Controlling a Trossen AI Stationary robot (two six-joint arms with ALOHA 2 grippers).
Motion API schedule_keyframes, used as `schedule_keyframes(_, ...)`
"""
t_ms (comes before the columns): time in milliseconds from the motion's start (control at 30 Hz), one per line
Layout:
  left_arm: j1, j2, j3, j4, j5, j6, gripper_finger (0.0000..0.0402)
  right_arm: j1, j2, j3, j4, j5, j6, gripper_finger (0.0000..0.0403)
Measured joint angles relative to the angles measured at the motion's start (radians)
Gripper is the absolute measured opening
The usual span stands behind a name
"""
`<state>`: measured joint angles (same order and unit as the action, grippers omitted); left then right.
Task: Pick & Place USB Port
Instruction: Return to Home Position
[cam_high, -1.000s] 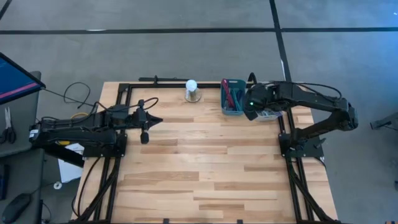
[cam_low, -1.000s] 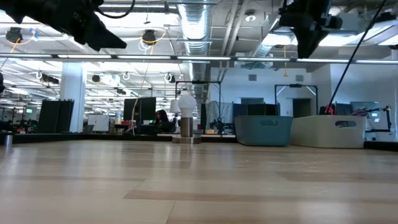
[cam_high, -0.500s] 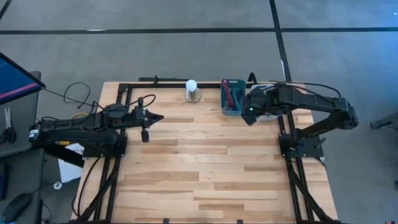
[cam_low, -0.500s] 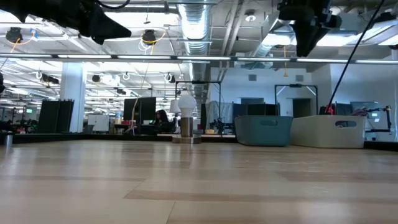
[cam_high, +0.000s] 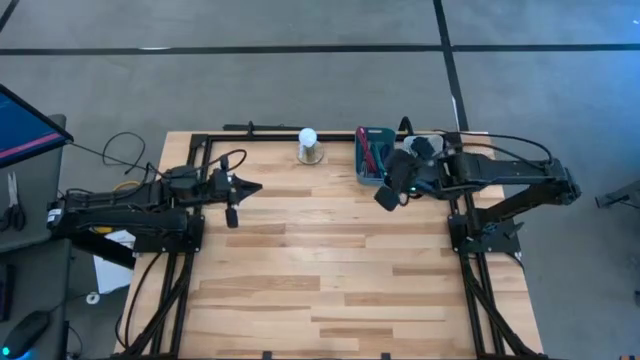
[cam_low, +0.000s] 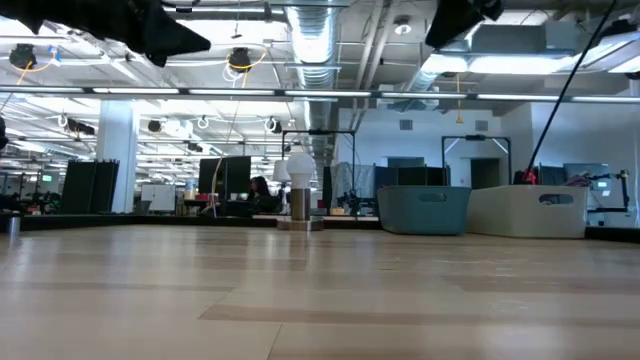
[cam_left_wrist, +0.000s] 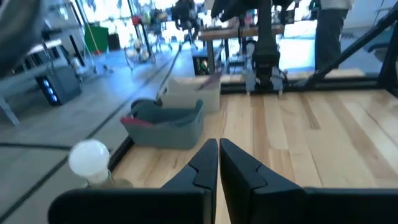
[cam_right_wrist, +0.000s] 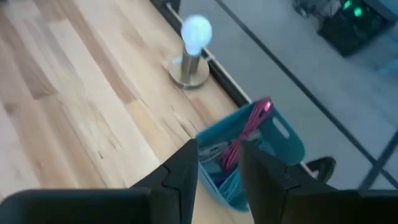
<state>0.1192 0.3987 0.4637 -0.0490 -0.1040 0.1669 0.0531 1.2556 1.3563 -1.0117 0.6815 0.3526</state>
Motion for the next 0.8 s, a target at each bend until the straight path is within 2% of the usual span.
schedule_keyframes(133,0.0,-0.062,0.0,-0.003,0.018,0.01,0.0017,0.02,-0.066,0.0,0.003,0.0,-0.012,0.0107)
schedule_keyframes(400,0.0,-0.214,0.0,-0.081,0.143,0.009,0.0017,0.107,-0.24,-0.034,0.03,0.0,-0.015,0.0107)
schedule_keyframes(567,0.0,-0.3,0.0,-0.089,0.24,0.009,0.0017,0.169,-0.413,-0.214,0.16,0.0,-0.019,0.0107)
schedule_keyframes(800,0.0,-0.402,0.004,-0.094,0.311,-0.002,0.0017,0.223,-0.669,-0.444,0.3,-0.003,-0.015,0.0107)
